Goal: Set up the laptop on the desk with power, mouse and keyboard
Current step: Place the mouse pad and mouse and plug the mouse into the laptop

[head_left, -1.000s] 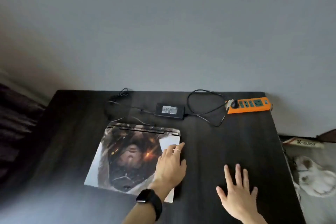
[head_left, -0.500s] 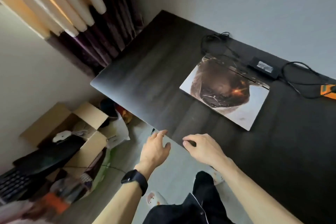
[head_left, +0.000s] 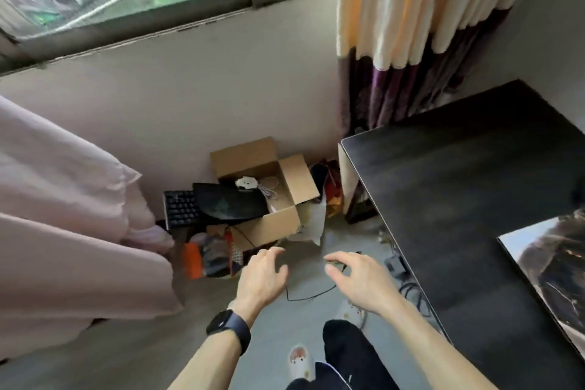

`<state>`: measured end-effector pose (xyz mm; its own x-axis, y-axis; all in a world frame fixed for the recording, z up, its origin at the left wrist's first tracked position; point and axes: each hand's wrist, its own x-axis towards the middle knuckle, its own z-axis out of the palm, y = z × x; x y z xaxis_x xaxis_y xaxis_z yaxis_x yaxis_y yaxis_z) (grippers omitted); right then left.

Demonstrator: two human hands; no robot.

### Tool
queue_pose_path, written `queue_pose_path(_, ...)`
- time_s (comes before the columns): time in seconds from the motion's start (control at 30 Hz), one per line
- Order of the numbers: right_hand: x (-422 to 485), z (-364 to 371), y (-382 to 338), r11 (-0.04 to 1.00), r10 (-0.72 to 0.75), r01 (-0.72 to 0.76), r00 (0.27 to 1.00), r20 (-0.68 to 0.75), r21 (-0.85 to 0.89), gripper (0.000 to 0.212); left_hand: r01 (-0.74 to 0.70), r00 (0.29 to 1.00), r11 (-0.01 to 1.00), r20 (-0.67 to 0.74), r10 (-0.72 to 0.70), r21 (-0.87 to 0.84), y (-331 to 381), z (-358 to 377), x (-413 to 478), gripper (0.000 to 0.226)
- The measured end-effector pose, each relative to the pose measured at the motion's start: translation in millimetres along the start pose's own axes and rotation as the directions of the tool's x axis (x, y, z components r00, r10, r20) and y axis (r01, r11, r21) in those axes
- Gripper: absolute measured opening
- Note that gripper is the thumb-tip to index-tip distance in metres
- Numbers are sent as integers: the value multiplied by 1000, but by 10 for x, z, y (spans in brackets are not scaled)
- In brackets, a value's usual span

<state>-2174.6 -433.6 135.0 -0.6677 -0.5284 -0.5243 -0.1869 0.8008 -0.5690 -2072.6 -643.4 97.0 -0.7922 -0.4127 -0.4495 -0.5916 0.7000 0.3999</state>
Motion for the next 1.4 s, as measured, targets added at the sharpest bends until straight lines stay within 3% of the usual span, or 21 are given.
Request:
queue_pose_path(0.4, 1186, -167, -423, 994, -101, 107, 969, 226, -12, 34, 367, 929, 903, 42, -368, -223, -490, -175, 200, 44)
queue_pose_path(0.67, 1776, 96, -941, 998, -38, 51, 949, 314, -34, 42, 444, 894, 843, 83, -440, -304, -998, -549, 615, 46)
queue_pose_path(0.93, 3068, 694, -1557, 982, 139, -168, 951, 275, 84, 61, 398, 914, 879, 32, -404, -264, -1884, -1125, 2081, 49)
queue_pose_path(1.0, 3580, 943, -1678, 976, 164, -196, 949, 268, 95, 68, 410, 906, 887, -13, -422, -212, -2076, -1196, 2522, 54)
queue_pose_path(1.1, 4391, 1353, -1809, 967, 216, -242, 945, 245, 83, 82, 326, 944, 938, -105, -314, 120, -2337, -1176, 3097, 65)
queue_pose_path(1.2, 5179, 1812, -1814, 941, 302, -327, 926, 226, 83, 98, 215, 976, 908, -51, -211, 359, -2641, -1018, 3547, 72)
queue_pose_path(1.3, 5785, 2220, -1747, 901, 407, -429, 889, 209, 68, 105, 132, 985, 884, 38, -166, 449, -2895, -852, 3843, 71)
queue_pose_path(1.4, 6122, 2536, -1669, 872, 470, -486, 864, 180, 56, 108, 118, 990, 894, 14, -137, 433, -3010, -766, 3973, 70)
